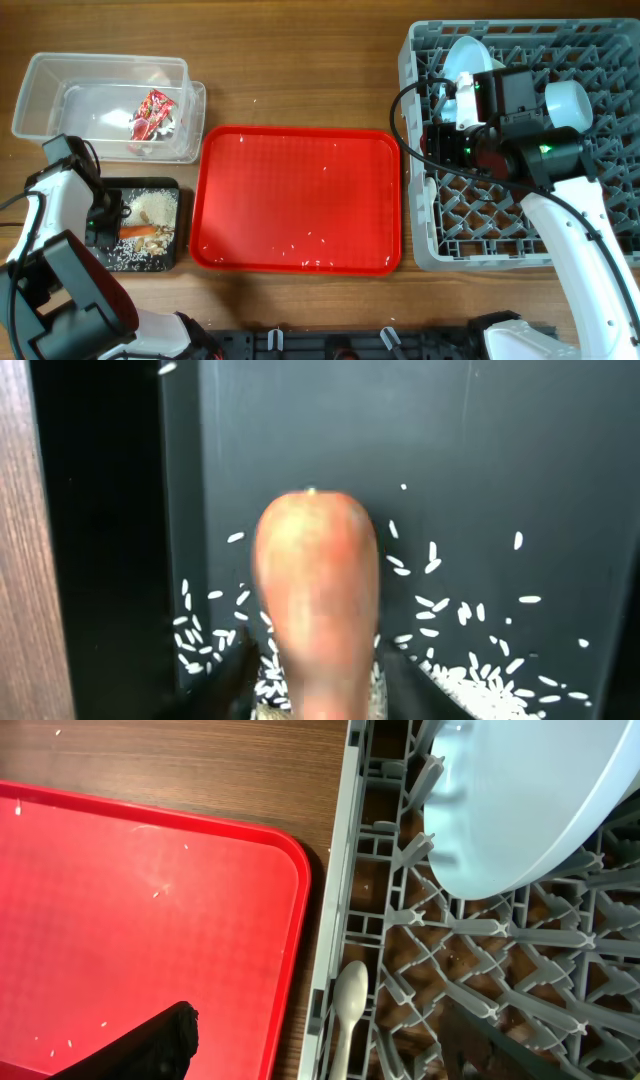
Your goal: Sort waste into correct bins and load items into the dishwasher rack
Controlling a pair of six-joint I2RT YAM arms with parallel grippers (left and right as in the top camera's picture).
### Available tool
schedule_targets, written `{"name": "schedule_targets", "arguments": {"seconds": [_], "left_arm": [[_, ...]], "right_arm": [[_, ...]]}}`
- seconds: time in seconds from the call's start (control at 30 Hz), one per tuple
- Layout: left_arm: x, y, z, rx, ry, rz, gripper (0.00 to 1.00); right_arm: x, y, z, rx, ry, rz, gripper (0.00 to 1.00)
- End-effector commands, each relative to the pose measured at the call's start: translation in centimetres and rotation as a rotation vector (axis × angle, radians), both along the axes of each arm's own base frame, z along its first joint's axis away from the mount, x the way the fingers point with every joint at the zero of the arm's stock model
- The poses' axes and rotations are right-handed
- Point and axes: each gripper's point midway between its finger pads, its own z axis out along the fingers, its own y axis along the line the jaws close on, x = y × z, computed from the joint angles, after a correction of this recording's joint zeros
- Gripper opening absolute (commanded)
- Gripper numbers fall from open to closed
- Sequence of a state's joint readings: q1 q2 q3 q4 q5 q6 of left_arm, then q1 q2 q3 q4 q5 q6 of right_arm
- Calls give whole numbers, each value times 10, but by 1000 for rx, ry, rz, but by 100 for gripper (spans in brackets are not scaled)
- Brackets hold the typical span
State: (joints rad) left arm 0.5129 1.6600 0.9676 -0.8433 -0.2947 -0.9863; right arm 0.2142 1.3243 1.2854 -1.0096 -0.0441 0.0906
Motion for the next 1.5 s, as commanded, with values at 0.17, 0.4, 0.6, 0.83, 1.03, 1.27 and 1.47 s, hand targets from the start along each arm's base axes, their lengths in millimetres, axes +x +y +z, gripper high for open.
{"name": "schedule_targets", "arguments": {"seconds": [0.17, 0.4, 0.6, 0.83, 1.03, 1.27, 1.47], "left_arm": [[35, -11, 73, 0, -229, -252, 59], [89, -181, 134, -56, -434, -1371, 86], [13, -199, 106, -245, -127, -1364, 100], [2, -197, 179, 115, -568, -1398, 100], [-41, -195, 216, 379, -886, -1375, 100], [-60, -195, 187, 286, -774, -1385, 100], [-65, -194, 180, 260, -743, -1387, 100]], "right_arm": [[5, 2, 9, 24, -29, -11, 83], [14, 37, 7, 180, -16, 89, 96], [-13, 23, -25, 150, 185, 39, 100], [-30, -3, 44, 153, -253, -12, 100], [-100, -31, 37, 142, -423, -96, 100], [-101, -31, 31, 134, -394, -97, 100], [-103, -32, 32, 134, -402, -96, 100]]}}
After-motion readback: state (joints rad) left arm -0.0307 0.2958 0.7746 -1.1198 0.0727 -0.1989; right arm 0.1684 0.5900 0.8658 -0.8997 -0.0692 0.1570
